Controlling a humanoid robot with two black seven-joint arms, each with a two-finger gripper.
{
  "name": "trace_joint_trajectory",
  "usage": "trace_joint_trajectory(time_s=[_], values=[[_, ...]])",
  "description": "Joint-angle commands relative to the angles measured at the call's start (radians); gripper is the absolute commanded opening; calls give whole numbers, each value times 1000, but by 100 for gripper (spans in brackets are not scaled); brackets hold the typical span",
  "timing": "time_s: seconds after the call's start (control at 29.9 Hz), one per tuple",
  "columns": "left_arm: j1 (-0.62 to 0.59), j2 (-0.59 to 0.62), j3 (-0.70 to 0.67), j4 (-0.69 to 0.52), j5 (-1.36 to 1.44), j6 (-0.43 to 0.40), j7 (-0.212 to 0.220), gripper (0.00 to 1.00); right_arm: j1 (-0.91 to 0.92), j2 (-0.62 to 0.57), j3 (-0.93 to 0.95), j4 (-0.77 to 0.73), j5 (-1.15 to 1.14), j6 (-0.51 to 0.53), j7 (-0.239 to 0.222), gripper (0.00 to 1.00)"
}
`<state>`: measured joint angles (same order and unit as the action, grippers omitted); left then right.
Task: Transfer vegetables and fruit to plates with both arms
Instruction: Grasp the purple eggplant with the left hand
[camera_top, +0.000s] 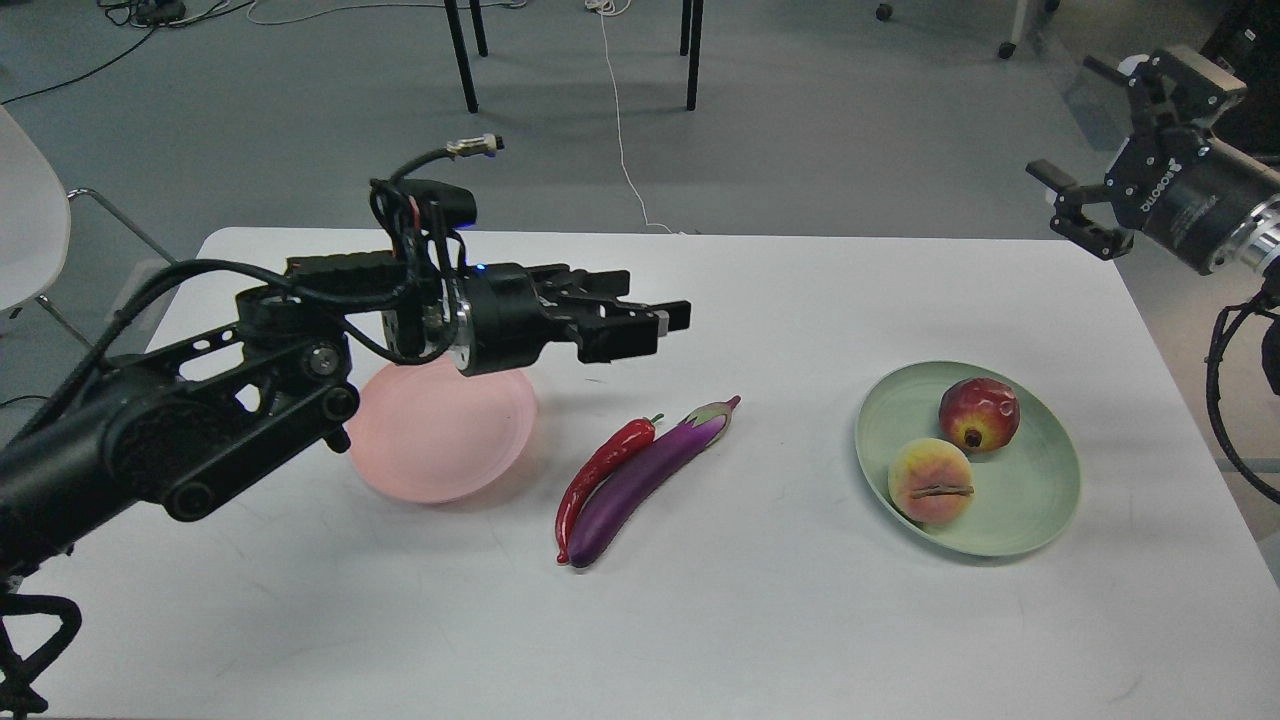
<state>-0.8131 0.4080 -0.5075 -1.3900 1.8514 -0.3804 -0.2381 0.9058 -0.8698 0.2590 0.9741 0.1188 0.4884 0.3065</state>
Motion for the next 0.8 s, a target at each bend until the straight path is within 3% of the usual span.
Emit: trace_joint_trajectory(time_s=[0.0,0.2,0.4,0.53,0.77], values=[[6,-92,66,9,204,5,2,95,-93,-12,81,-18,42,0,19,98],[9,-132,191,60,330,8,11,92,-246,0,190,-109,55,0,48,98],[29,-120,227,77,330,11,126,89,-350,11,233,-132,68,0,86,98],[32,-110,230,81,330,11,128,85,-367,12,236,-130,68,0,92,98],[64,-115,230,95,330,11,131,69,-366,12,250,-126,67,0,91,98]])
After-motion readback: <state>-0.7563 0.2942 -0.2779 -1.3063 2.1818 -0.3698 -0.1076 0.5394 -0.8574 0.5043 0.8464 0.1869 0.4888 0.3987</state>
